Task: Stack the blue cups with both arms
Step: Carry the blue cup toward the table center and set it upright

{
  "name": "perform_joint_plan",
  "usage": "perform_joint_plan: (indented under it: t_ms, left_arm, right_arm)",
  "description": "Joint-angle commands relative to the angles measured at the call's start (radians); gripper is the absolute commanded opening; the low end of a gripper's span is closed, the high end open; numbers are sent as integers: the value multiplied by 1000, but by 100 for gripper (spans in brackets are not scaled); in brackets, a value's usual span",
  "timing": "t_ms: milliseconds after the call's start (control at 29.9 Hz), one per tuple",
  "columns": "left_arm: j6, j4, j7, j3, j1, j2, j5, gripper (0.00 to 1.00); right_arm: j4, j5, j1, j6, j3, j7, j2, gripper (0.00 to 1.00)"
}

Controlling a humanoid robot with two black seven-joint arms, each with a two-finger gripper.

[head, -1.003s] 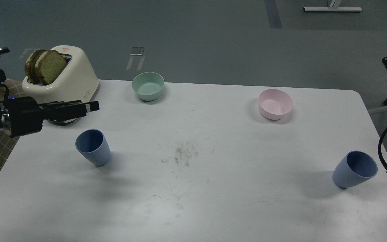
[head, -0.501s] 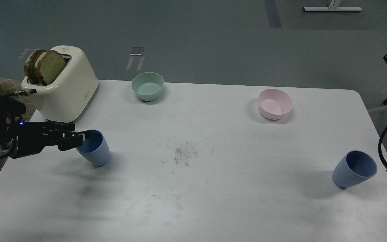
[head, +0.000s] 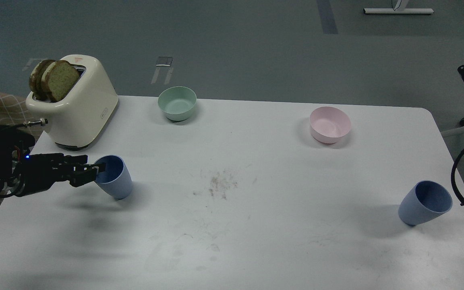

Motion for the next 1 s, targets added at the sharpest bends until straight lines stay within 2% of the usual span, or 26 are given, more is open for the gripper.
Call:
perform_joint_plan:
  t_ms: [0, 33, 67, 100, 368, 535, 568, 635, 769, 835, 969]
  left_arm:
    - [-2, -1, -2, -2, -4, -1, -2, 14]
    - [-2, -1, -2, -2, -4, -1, -2, 14]
    - [-3, -1, -3, -2, -10, -1, -4, 3]
    - [-3, -3, -3, -2, -14, -1, -4, 0]
    - [-58, -62, -23, -2, -115, 3, 1, 0]
    - [-196, -154, -19, 0, -302, -9, 1, 0]
    - [-196, -168, -17, 0, -322, -20, 2, 0]
    - [-196, -217, -9, 0, -397, -90, 5, 0]
    - [-196, -225, 20, 52, -502, -208, 27, 0]
    - [-196, -211, 37, 162, -589, -285, 65, 0]
    - [-196, -182, 47, 256, -622, -369, 103, 0]
  right_arm:
    - [0, 0, 0, 0, 0, 0, -3, 100]
    - [0, 0, 0, 0, 0, 0, -3, 100]
    - [0, 0, 0, 0, 0, 0, -5, 100]
    - [0, 0, 0, 0, 0, 0, -5, 100]
    - [-2, 0, -12, 0, 7, 0, -9, 100]
    - [0, 0, -53, 0, 41, 0, -9, 100]
    - [0, 0, -58, 0, 46, 0, -11, 100]
    - [1, 0, -78, 0, 63, 0, -11, 100]
    - [0, 0, -86, 0, 72, 0, -20, 100]
    - [1, 0, -98, 0, 84, 0, -20, 100]
    - [7, 0, -106, 0, 93, 0, -23, 100]
